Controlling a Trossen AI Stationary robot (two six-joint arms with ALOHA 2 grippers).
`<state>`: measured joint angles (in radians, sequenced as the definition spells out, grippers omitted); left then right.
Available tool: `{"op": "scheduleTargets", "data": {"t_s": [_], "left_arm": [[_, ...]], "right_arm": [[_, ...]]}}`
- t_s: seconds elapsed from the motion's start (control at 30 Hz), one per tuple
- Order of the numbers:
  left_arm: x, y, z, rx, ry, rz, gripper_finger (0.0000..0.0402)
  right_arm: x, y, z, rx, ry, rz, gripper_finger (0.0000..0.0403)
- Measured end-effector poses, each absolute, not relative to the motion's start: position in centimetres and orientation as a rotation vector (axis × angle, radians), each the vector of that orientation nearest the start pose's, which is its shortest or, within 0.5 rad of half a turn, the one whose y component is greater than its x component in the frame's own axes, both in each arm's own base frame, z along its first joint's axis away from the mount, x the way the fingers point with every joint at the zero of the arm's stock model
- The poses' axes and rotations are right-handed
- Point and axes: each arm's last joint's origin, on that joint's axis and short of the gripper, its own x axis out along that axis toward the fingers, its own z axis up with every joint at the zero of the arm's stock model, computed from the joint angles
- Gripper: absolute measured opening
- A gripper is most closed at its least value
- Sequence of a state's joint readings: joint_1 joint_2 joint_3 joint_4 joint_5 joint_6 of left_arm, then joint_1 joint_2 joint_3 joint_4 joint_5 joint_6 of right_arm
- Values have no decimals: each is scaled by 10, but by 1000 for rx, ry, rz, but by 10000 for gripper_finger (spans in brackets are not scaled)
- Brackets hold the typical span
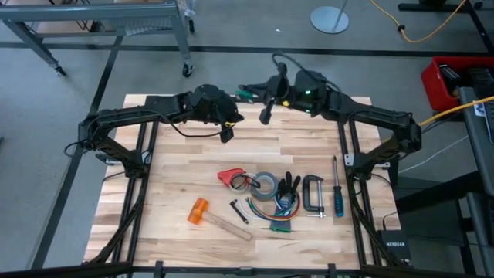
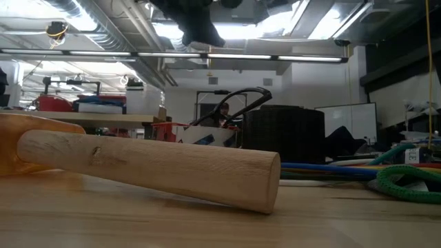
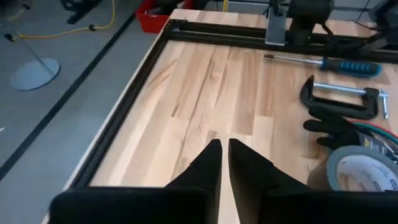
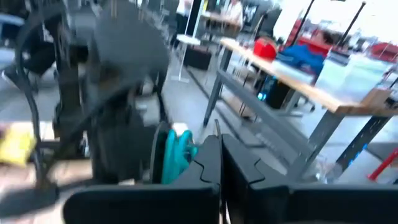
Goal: Coil cords
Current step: Coil the green cable wire on the black spool
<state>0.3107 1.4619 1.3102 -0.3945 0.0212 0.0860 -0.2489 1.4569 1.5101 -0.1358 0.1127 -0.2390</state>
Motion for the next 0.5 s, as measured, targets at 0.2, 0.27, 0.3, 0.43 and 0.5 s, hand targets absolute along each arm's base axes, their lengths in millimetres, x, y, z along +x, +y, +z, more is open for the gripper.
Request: {"op": "scheduleTargets", "data": {"t_s": [0.2,0.27,0.3,0.43,0.5], "left_arm": [[309,99,340,-9,548,259,45],[308,98,337,-15,580,258,49],[307,98,335,-19,598,257,50],[302,100,330,-86,656,288,40],[300,101,328,-117,679,304,28]], "right_arm": [[315,-83,433,-232,113,-351,1],[313,-83,435,-232,105,-352,1],[311,-83,436,-232,106,-352,1],[309,-82,434,-231,138,-357,1],[307,-82,433,-229,164,-358,1]]}}
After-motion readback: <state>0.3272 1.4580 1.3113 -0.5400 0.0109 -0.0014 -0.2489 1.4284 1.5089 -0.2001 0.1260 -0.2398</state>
